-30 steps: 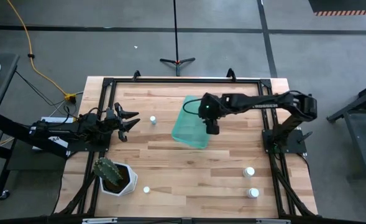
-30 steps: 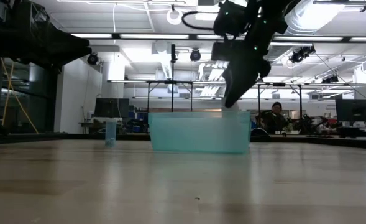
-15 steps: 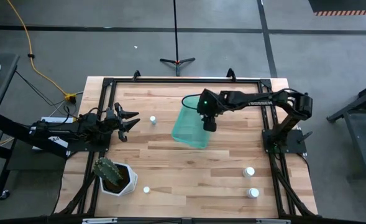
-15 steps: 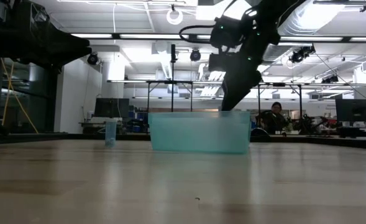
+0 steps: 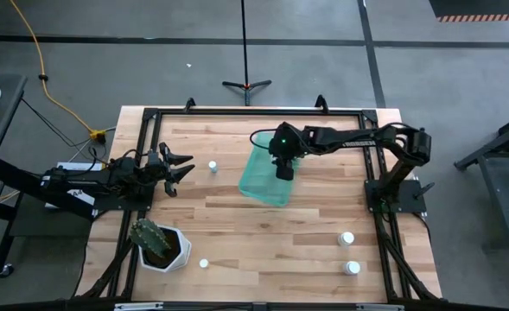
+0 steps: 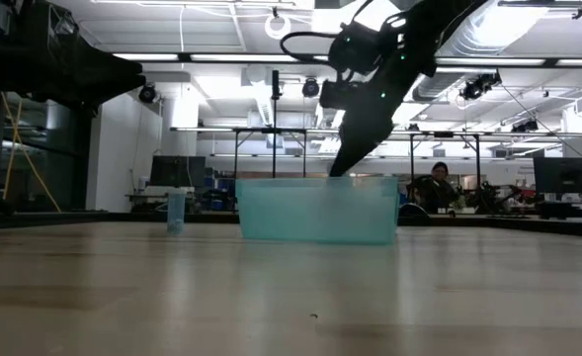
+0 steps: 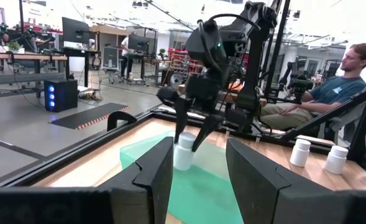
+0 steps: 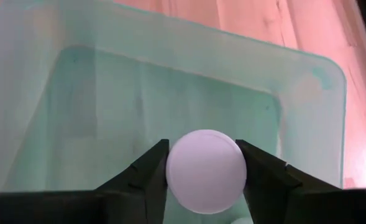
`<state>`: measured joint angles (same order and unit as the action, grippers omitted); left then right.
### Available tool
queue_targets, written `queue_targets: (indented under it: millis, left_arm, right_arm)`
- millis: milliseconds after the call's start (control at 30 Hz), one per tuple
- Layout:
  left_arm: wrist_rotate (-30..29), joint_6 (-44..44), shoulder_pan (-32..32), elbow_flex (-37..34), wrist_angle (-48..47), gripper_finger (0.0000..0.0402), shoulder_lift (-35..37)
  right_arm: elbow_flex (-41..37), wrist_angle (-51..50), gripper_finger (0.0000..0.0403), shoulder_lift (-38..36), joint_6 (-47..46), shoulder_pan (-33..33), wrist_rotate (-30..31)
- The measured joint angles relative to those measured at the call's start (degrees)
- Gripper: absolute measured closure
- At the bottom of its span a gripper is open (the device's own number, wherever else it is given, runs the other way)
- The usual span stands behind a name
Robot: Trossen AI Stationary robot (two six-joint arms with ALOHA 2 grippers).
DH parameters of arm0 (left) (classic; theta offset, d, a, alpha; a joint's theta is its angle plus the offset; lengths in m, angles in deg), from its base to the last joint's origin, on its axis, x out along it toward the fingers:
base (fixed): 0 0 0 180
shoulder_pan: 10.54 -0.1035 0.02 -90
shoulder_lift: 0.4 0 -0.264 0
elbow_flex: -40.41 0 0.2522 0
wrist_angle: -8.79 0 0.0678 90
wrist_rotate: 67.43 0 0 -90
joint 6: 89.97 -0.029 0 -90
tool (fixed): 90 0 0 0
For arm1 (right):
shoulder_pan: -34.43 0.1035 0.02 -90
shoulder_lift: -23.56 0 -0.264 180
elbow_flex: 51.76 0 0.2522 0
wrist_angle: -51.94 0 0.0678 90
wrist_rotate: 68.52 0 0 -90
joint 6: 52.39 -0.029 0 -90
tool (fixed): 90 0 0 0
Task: Pick and place pill bottles into a basket
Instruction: Put the middle white pill bottle into the blue bin
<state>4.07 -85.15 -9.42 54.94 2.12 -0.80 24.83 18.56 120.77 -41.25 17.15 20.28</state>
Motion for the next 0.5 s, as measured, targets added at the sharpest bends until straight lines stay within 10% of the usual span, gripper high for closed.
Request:
queue_targets:
  millis: [500]
  left_arm:
    - [0.0, 0.0, 0.0, 0.01, -0.37, 0.0218, 0.01]
  right_arm:
    - [0.02, 4.89, 0.0242, 4.25, -1.0, -2.33, 1.7]
